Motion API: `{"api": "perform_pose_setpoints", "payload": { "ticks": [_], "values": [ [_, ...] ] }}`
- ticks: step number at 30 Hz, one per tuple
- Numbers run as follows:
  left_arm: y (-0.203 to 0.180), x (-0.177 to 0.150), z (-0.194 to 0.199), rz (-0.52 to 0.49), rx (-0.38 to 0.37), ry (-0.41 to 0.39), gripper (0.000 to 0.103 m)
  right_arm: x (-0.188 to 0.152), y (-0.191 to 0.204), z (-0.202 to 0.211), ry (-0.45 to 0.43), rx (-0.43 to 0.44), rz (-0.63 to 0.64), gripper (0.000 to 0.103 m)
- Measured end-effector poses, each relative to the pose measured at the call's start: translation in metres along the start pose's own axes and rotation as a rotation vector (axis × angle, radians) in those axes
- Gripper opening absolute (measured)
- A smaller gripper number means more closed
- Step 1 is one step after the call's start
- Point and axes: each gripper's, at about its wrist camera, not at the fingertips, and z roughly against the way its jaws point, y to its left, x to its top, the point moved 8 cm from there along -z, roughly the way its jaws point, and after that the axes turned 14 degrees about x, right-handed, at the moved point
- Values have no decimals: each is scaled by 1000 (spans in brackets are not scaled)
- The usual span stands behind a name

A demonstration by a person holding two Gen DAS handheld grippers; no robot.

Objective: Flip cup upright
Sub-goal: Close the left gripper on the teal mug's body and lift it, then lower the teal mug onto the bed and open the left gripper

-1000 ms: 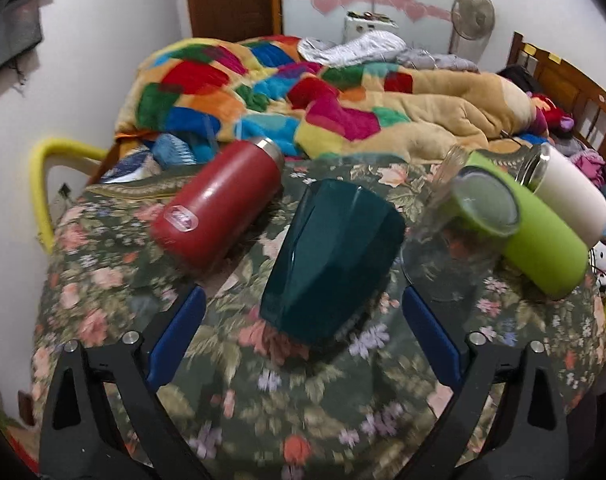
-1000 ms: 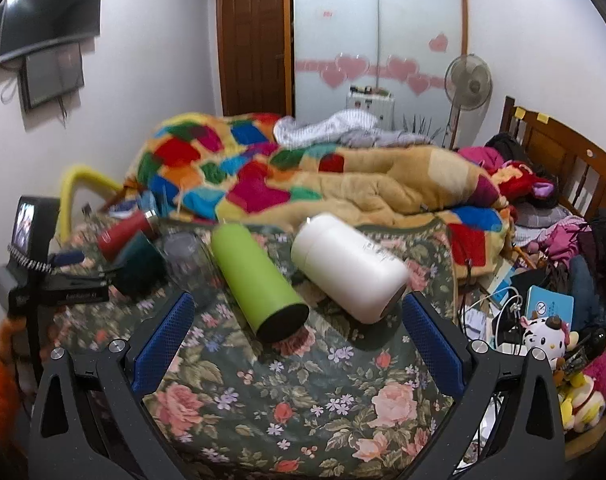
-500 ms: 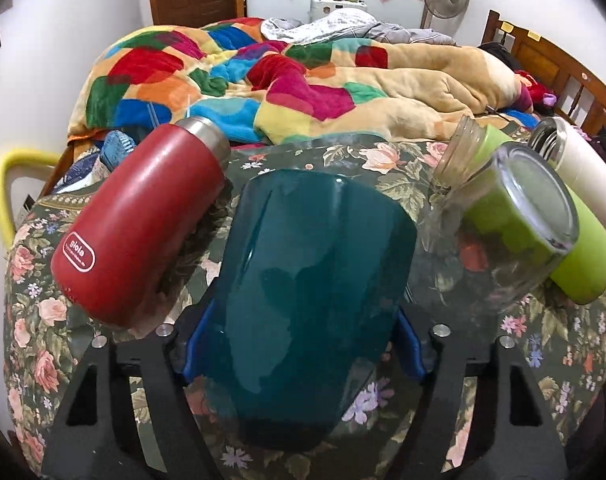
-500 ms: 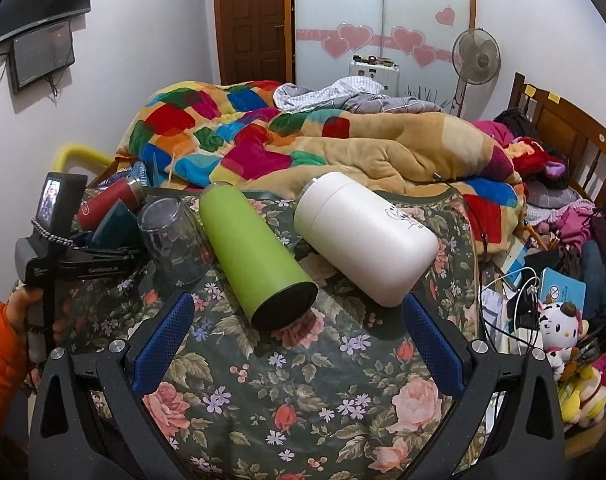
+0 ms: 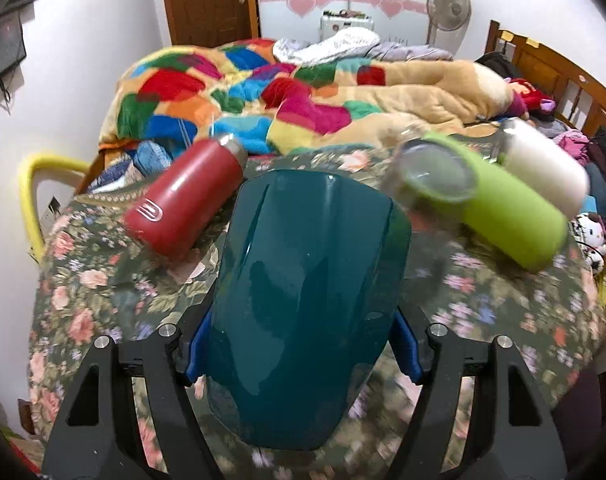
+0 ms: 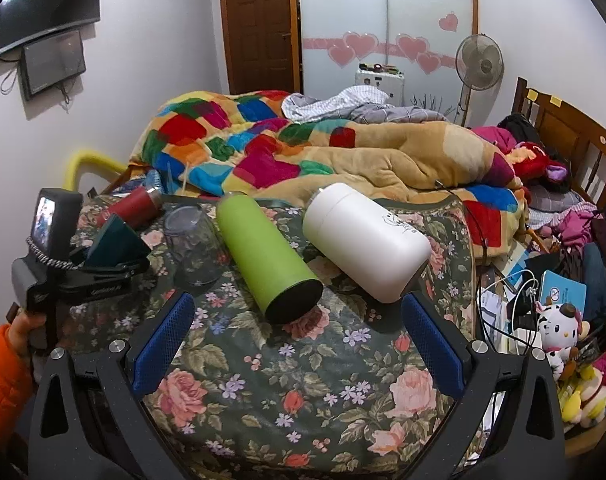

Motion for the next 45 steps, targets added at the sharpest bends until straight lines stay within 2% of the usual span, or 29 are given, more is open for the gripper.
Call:
{"api": "perform_pose_setpoints", "payload": {
  "ticks": [6, 10, 16, 21, 28, 39, 45],
  "values": [
    [-19, 6, 59, -13, -29, -69, 72, 1, 10, 21, -39, 27, 8, 103],
    [-41, 13, 92, -15, -76, -109, 72, 1, 14, 38, -71, 42, 12, 103],
    [-80, 15, 113, -23, -125, -124, 72, -1, 13, 61, -108, 51, 15, 103],
    [-115, 4, 107, -48, -146, -94, 72, -7, 6, 72, -116, 52, 7, 103],
    [-153, -19, 66, -77, -159, -11, 72, -18, -8, 72, -91, 42, -13, 103],
    [-164, -39, 19, -83, -116, 57, 72, -33, -19, 48, -20, 54, -50, 103],
    [-166, -47, 12, -67, -134, 81, 72, -36, -20, 37, 8, 61, -63, 103]
  ]
}}
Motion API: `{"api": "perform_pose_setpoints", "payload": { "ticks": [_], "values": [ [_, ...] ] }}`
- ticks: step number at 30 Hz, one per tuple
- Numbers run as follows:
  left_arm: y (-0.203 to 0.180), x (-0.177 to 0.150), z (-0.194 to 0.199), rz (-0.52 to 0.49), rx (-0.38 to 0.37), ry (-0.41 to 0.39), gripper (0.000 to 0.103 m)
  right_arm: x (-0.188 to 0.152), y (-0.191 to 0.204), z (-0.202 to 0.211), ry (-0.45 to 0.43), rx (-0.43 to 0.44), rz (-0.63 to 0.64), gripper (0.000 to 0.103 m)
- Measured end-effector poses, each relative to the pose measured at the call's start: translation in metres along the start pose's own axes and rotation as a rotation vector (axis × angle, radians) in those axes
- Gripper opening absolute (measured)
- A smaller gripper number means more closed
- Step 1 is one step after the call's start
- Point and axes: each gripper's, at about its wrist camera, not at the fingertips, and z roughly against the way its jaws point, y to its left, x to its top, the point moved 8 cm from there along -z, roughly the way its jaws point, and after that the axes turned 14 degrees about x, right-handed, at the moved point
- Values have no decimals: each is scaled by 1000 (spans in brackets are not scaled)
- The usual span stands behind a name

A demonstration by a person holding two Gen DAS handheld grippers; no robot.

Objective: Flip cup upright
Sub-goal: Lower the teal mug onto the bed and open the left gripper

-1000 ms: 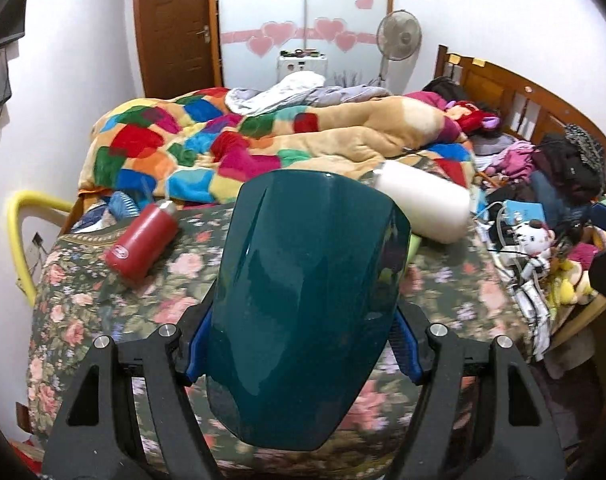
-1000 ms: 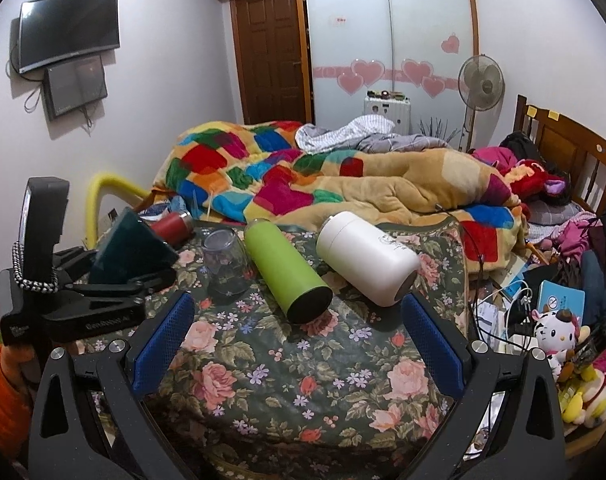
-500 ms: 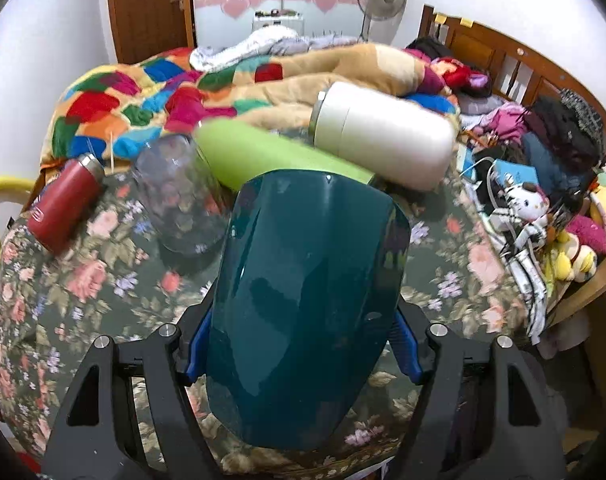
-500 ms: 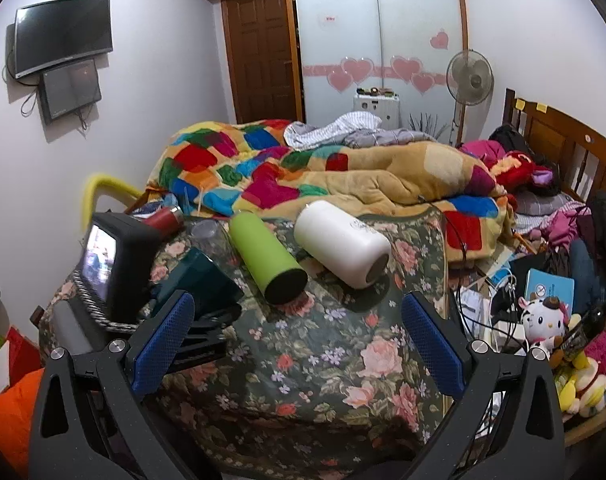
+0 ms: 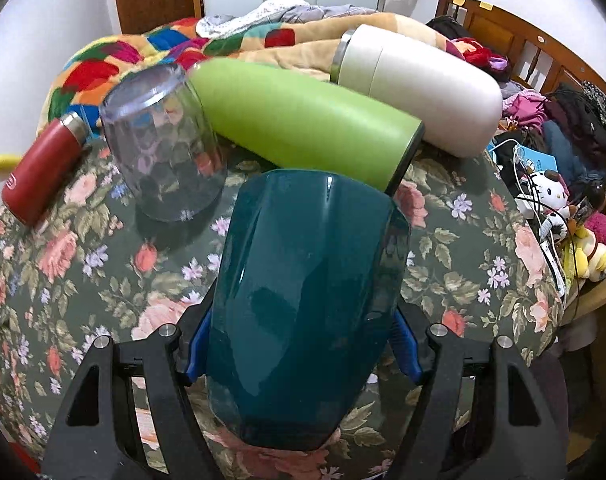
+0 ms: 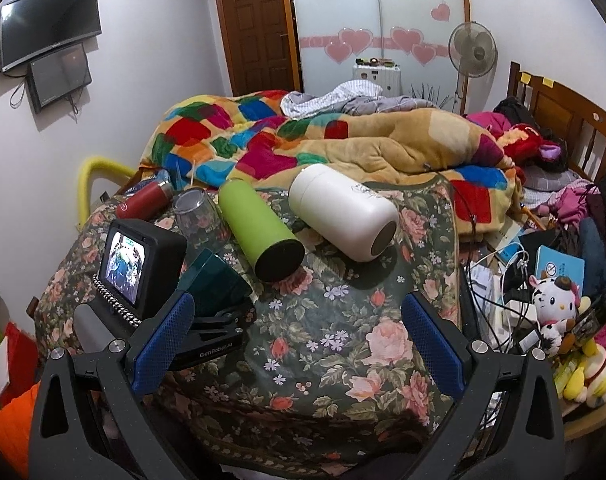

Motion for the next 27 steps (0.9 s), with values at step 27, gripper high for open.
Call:
{"api": "perform_pose_setpoints", "payload": {
  "ticks": [27],
  "values": [
    [105, -4, 116, 136, 158, -187, 96, 0, 33, -15, 52, 35, 13, 103]
  ]
}}
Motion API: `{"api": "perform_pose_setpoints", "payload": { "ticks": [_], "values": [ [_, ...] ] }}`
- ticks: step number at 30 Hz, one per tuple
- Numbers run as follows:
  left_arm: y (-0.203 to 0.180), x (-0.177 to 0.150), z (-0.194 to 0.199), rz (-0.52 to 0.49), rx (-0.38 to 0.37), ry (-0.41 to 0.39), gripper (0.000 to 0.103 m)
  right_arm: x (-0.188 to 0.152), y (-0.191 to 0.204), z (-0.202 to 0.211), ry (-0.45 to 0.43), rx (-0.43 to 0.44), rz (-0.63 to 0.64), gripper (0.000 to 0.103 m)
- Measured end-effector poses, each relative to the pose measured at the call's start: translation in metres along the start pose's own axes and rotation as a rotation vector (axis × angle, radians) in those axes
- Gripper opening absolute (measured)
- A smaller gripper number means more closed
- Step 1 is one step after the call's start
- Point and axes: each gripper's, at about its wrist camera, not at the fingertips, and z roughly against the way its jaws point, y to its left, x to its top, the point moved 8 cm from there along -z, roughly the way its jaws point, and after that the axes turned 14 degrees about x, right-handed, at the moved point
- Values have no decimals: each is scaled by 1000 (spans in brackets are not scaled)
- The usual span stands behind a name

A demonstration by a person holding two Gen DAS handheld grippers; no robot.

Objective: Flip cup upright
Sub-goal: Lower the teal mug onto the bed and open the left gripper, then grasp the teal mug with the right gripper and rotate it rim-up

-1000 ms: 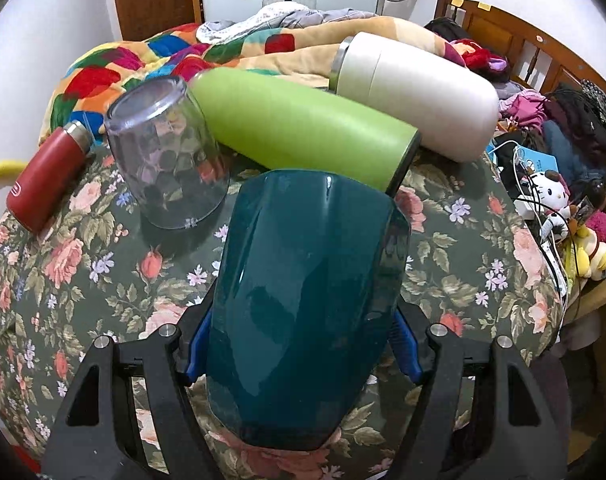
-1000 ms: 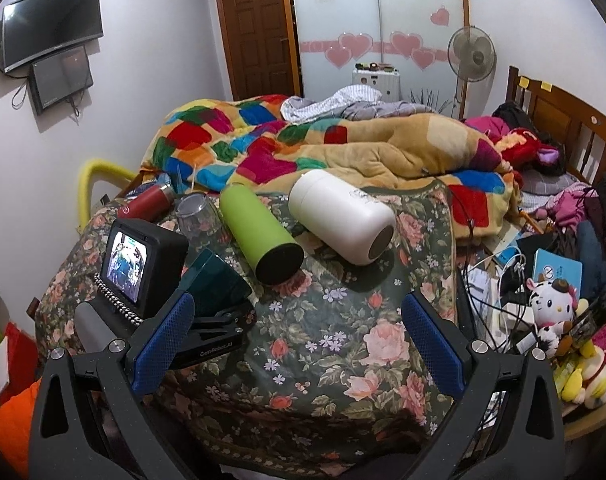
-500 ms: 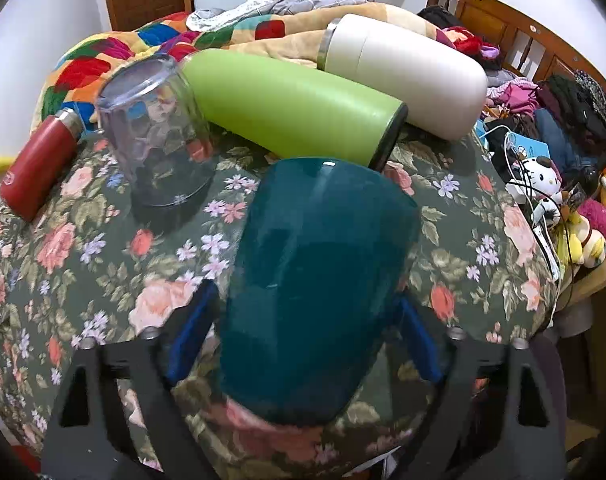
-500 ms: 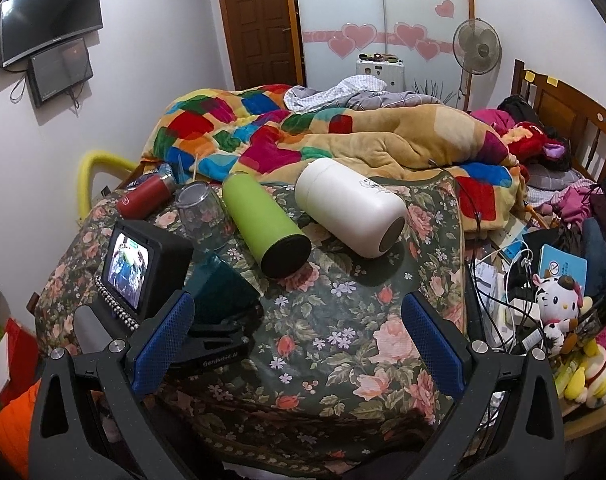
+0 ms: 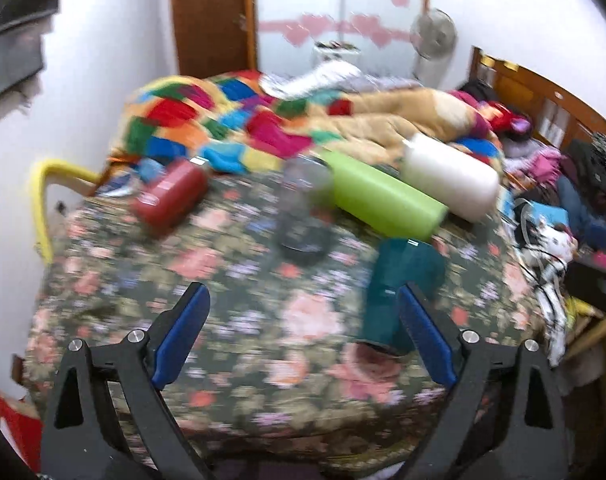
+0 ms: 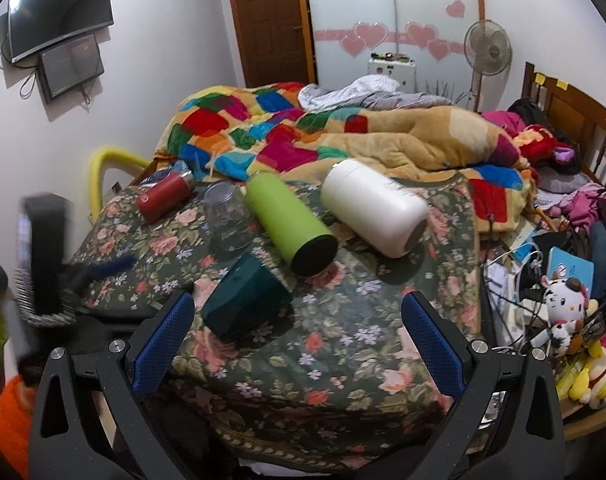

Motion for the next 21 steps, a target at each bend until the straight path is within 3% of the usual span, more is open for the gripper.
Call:
{"api": "perform_pose_setpoints", "payload": {
  "ticks": [5, 12, 18, 21],
  "values": [
    [43, -4, 7, 32, 86, -44, 98, -7, 6, -35, 70, 20, -29, 103],
    [70, -24, -3, 66, 110, -29, 98, -23, 6, -94, 217, 84, -133, 87],
    [73, -32, -8, 79, 96, -28, 98, -33, 9, -127, 310, 142, -216, 82],
    [73, -31, -10, 73, 101, -38, 98, -31, 9, -134, 322, 122, -209, 82]
  ]
}}
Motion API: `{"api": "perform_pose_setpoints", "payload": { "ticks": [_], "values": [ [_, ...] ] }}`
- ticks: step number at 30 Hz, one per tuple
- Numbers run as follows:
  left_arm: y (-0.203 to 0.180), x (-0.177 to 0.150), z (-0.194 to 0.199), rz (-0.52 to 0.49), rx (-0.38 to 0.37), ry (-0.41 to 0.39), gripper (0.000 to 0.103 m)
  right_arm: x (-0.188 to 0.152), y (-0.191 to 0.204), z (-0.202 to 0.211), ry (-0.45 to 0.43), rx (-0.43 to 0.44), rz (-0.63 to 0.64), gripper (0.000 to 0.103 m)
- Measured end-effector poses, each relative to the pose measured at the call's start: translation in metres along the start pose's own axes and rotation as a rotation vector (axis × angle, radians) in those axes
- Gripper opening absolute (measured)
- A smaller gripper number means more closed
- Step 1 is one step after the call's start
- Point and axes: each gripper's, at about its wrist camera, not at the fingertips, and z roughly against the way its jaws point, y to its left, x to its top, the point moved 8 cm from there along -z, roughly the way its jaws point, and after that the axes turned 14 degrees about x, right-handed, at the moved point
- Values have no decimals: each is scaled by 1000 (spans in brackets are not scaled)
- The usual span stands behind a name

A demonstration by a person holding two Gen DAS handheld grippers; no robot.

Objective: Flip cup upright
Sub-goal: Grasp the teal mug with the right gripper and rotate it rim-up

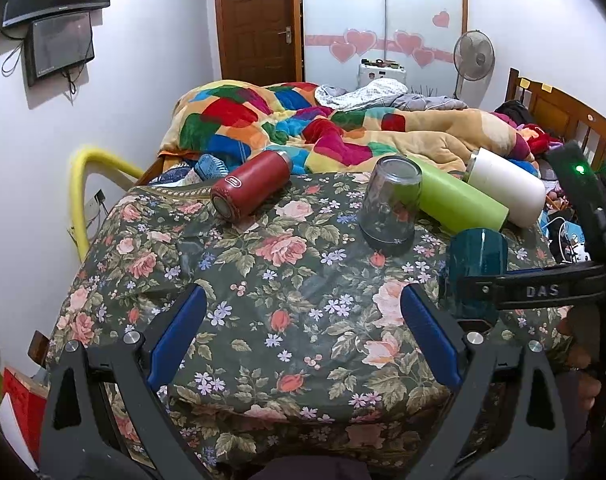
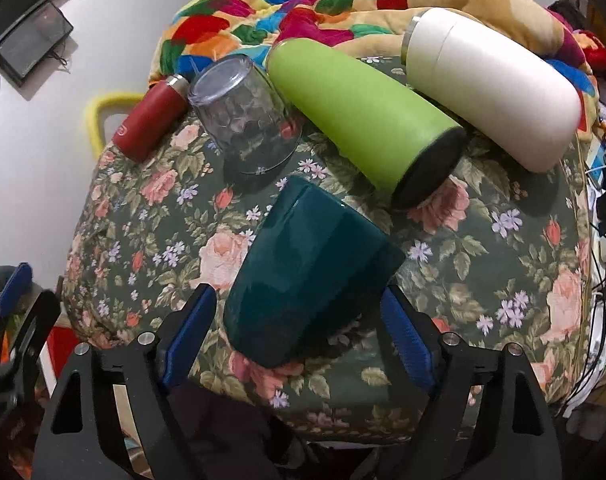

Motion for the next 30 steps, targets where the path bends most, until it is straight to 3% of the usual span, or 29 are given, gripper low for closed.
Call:
{"api": "perform_pose_setpoints", "payload": {
  "ticks": [6, 12, 17, 30],
  "values": [
    [-2, 0, -6, 5, -13, 10, 98, 12, 2, -19, 36, -21, 29, 82],
    [-7, -2, -8, -1, -20, 21, 98, 12, 0, -36, 92, -42, 60, 70],
    [-12, 0, -8, -5, -25, 28, 98, 12, 0, -33, 101, -36, 69, 70],
    [-15, 14, 4, 9, -26, 4, 98, 28, 21, 15, -32, -47, 157, 67]
  ]
}}
